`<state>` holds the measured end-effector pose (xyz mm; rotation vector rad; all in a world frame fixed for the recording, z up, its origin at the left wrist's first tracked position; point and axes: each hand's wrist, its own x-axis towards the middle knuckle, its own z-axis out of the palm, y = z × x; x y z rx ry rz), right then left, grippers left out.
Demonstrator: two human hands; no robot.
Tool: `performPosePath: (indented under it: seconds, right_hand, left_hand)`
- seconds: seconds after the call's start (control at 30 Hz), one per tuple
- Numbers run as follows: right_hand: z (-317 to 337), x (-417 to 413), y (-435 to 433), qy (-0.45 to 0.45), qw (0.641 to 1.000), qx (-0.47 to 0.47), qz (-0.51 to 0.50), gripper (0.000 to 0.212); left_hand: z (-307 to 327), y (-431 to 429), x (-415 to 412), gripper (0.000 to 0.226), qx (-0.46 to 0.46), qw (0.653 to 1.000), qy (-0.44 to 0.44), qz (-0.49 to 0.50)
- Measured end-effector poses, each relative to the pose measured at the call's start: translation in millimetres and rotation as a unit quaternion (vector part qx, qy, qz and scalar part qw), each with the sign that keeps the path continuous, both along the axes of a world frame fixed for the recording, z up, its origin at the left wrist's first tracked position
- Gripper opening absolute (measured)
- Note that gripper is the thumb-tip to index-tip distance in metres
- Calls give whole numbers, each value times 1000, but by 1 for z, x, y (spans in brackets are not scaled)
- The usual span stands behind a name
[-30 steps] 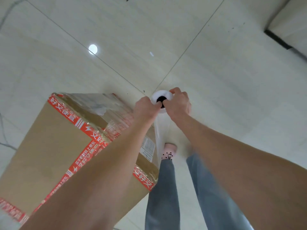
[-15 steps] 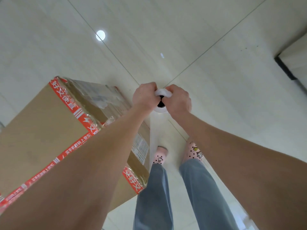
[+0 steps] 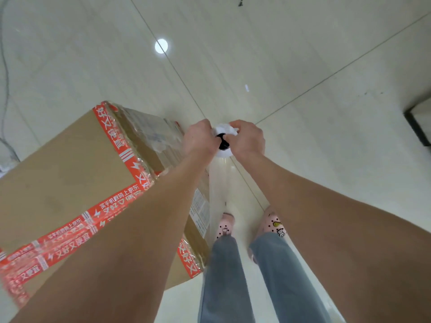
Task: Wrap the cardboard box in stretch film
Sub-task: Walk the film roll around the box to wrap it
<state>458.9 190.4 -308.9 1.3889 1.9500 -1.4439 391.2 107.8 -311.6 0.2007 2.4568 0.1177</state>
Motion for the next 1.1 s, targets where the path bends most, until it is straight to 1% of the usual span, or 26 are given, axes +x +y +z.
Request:
performPosePath:
  seconds: [0.1,0.23,0.3,0.4,0.47,0.53,0.63,0.73,0.8,0.87,1.0,1.1]
  right_hand:
    - [1,-1,-1,-10,1000,-3,4,37]
    - [0,-1,-2,-22,1000,0,10,35]
    - [0,-5,0,-28,999,1,26,36]
    - [2,-15,3,-37,995,27,87,37]
    - [3,-24,6,-38,992,53,106,36]
    - [4,-31,7,-38,994,49,87,39]
    - [6,-32,2,-65,995,34,64,42]
    - [5,-34,-3,-86,995,20,56,38]
    - [4,-42,-3,-82,994,20,73,34]
    - [4,-51,0,-76,992,25,97,32]
    - [6,-68,6,-46,979,73,187,40]
    - [7,-83,5,-37,979,70,186,43]
  left_hand:
    - [2,1,1,19,3,1000,-5,4]
    - [4,2,-2,24,-29,999,-17,-27]
    - [5,3,-4,24,-46,997,-16,-62]
    - [6,9,-7,23,-13,990,-4,-139]
    - [4,10,-13,20,17,987,9,-162]
    - [4,9,-22,16,31,990,9,-138]
    - [6,4,-33,15,23,997,-20,-74]
    - [8,2,-35,23,18,996,-28,-84]
    - [7,3,-39,27,20,992,-25,-123]
    - [5,4,-48,27,26,991,-27,-129]
    - [3,3,-68,19,47,995,-52,-69]
    - [1,-1,-79,14,55,997,-53,11]
